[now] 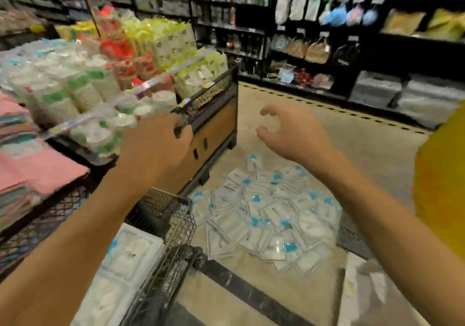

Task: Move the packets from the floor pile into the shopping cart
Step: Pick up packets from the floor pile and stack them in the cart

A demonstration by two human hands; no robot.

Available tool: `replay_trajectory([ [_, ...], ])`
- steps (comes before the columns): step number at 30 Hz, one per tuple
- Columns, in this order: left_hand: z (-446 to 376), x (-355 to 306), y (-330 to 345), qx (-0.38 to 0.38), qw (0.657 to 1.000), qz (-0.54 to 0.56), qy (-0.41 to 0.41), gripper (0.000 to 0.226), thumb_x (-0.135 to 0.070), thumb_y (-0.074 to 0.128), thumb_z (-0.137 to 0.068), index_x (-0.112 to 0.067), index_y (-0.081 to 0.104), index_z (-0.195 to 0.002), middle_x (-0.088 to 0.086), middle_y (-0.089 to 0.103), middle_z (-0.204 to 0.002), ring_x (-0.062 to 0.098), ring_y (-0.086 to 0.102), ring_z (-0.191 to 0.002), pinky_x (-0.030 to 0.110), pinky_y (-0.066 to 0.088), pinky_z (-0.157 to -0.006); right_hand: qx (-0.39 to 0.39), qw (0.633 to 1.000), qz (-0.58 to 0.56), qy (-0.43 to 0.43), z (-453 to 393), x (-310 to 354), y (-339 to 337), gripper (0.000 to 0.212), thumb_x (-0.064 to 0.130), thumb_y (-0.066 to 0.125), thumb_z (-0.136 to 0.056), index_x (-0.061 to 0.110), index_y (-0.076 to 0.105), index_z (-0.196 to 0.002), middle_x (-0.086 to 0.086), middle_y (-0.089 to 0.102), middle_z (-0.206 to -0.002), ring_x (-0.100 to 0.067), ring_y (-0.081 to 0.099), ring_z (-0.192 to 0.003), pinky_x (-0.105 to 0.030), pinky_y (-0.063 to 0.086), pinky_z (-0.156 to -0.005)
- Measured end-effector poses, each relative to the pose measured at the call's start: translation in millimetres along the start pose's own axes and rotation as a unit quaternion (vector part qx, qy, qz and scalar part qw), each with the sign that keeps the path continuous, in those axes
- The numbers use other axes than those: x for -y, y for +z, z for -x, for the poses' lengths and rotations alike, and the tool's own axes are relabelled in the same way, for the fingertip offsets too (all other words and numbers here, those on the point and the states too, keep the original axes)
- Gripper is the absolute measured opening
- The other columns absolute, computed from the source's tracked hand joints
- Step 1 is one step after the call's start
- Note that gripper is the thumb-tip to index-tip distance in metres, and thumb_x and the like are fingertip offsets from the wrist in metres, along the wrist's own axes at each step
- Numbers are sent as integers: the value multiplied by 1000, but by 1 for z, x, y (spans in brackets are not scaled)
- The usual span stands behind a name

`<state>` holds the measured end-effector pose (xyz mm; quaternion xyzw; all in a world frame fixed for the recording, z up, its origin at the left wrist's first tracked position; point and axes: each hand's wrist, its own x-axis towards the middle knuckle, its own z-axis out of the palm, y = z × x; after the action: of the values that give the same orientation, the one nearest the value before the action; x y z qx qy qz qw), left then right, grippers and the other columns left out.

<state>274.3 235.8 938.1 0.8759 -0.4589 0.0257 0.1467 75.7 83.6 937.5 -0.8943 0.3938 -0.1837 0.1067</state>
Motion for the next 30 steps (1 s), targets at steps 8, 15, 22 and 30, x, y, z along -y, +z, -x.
replay_trajectory([
  [8,-34,-131,67,49,993,28,104,46,-60,34,-100,-31,59,-125,4,66,-117,30,62,-103,51,53,-87,-42,993,2,112,40,-144,-32,41,38,62,-96,25,63,-136,1,69,-128,-23,63,-117,-40,51,-93],
  [15,-65,-231,133,35,986,16,160,39,-48,44,-102,-25,61,-128,6,65,-126,31,61,-111,45,46,-88,-56,983,16,174,51,-257,-38,41,38,63,-97,25,62,-136,1,68,-132,-23,60,-123,-38,50,-95],
  [22,-122,-274,210,47,972,-6,229,38,-46,48,-101,-22,63,-127,6,68,-125,30,64,-105,41,47,-80,-26,964,32,262,32,-336,-3,45,40,61,-97,25,58,-139,-2,67,-134,-27,59,-123,-41,51,-95],
  [30,-217,-294,331,134,944,32,300,38,-40,57,-98,-16,66,-127,9,69,-123,34,65,-107,46,49,-88,-28,927,35,372,-6,-391,81,48,40,63,-96,20,59,-140,-4,68,-132,-29,61,-120,-46,54,-93],
])
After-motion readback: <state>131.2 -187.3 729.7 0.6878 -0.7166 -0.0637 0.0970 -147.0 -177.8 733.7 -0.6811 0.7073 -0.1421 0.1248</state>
